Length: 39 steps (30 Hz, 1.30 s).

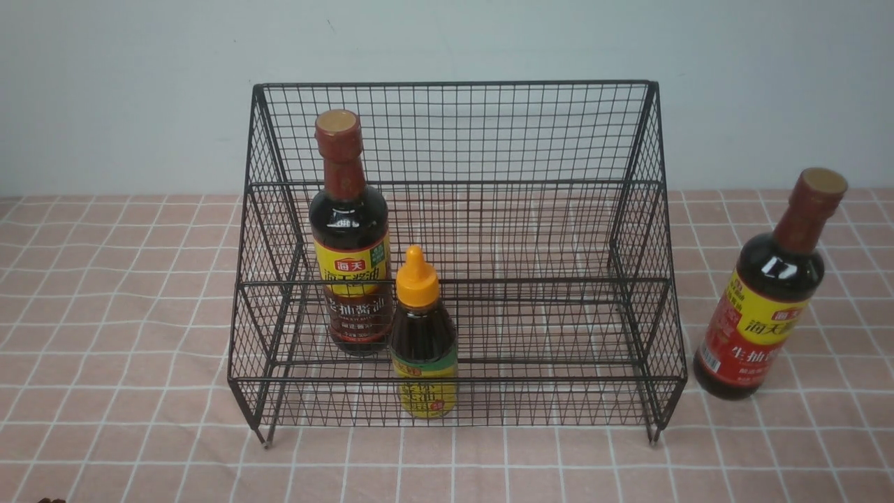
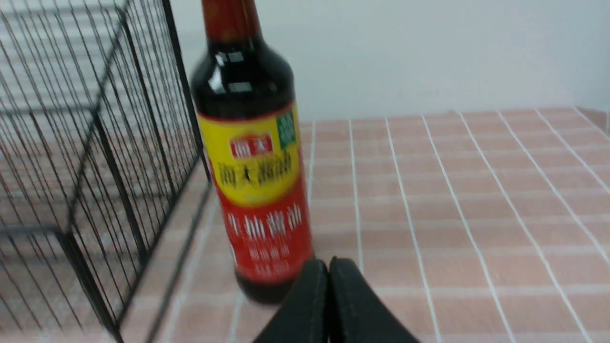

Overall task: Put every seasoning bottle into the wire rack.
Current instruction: Use the right arm to grab the condiment bottle closest to it

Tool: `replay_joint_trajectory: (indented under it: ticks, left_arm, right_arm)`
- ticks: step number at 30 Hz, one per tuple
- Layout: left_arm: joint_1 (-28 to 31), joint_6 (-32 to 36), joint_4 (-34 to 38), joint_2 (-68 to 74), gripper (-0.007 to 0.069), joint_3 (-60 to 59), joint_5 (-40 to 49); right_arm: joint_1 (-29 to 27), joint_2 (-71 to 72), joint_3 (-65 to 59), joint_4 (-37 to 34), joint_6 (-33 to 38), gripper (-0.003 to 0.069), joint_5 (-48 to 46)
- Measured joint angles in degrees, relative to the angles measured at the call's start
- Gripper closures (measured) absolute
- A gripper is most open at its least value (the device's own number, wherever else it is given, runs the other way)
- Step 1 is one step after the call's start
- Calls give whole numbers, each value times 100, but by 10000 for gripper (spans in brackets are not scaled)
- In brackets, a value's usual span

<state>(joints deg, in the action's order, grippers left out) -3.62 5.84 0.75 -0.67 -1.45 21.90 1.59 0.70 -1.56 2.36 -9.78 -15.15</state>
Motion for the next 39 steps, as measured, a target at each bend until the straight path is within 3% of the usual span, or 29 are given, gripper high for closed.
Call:
replay_joint_trajectory:
  ticks: [5, 15, 22, 29, 33, 39]
  left_arm:
    - [0, 0, 0, 0, 631, 0, 0]
    - [0, 0, 0, 0, 631, 0, -5]
    - [0, 0, 0, 0, 631, 0, -5]
    - [0, 0, 0, 0, 631, 0, -5]
    - [0, 0, 0, 0, 631, 0, -5]
    - [0, 0, 0, 0, 631, 0, -5]
  right_arm:
    - [0, 0, 0, -565, -242, 673, 1573]
    - [0, 0, 0, -765, -263, 673, 2246]
    - [0, -33, 224, -706, -816, 673, 3709]
    - [0, -1095, 1433, 221, -944, 673, 3402]
    - [0, -2497, 2205, 946, -1255, 665, 2903]
    - [0, -4023, 2776, 1272, -1343, 612, 2775]
